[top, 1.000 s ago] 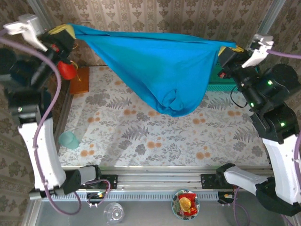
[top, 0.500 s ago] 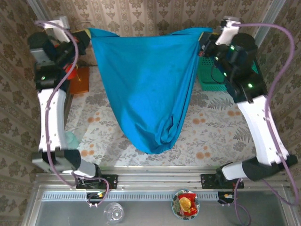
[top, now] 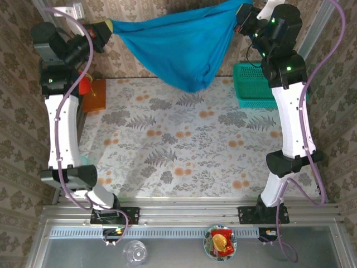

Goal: Fold the inside-out t-shirt

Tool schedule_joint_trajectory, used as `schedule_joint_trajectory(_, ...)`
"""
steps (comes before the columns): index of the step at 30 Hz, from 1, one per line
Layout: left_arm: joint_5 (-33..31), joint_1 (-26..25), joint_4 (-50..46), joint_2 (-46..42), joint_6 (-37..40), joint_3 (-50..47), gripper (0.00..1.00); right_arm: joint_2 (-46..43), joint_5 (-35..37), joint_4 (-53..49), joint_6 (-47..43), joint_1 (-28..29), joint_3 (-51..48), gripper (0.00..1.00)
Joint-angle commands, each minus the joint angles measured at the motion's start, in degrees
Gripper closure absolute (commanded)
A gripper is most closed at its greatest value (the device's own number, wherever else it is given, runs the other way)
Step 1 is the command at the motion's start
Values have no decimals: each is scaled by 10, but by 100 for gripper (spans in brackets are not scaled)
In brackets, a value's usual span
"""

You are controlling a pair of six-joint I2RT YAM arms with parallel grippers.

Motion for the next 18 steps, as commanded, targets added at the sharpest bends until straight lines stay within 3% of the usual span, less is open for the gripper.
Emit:
schedule_joint_trajectory(1, 12, -2, 19, -66, 22, -130, 100, -38, -31, -26, 15, -1, -72, 100)
schedule_joint_trajectory(7, -11, -41, 75, -201, 21, -462, 100, -181, -80, 54, 57, 1, -412, 100)
schedule_joint_trajectory(12, -43, -133, 67, -247, 31, -677, 100, -255, -90, 60, 93, 12, -638, 100)
schedule_joint_trajectory(15, -71, -196, 33, -241, 71, -755, 100, -263, -97, 51, 102, 17, -733, 100)
schedule_joint_trajectory(18, -85, -232, -18, -213, 98, -780, 90, -256, -112, 33, 94, 27, -789, 100)
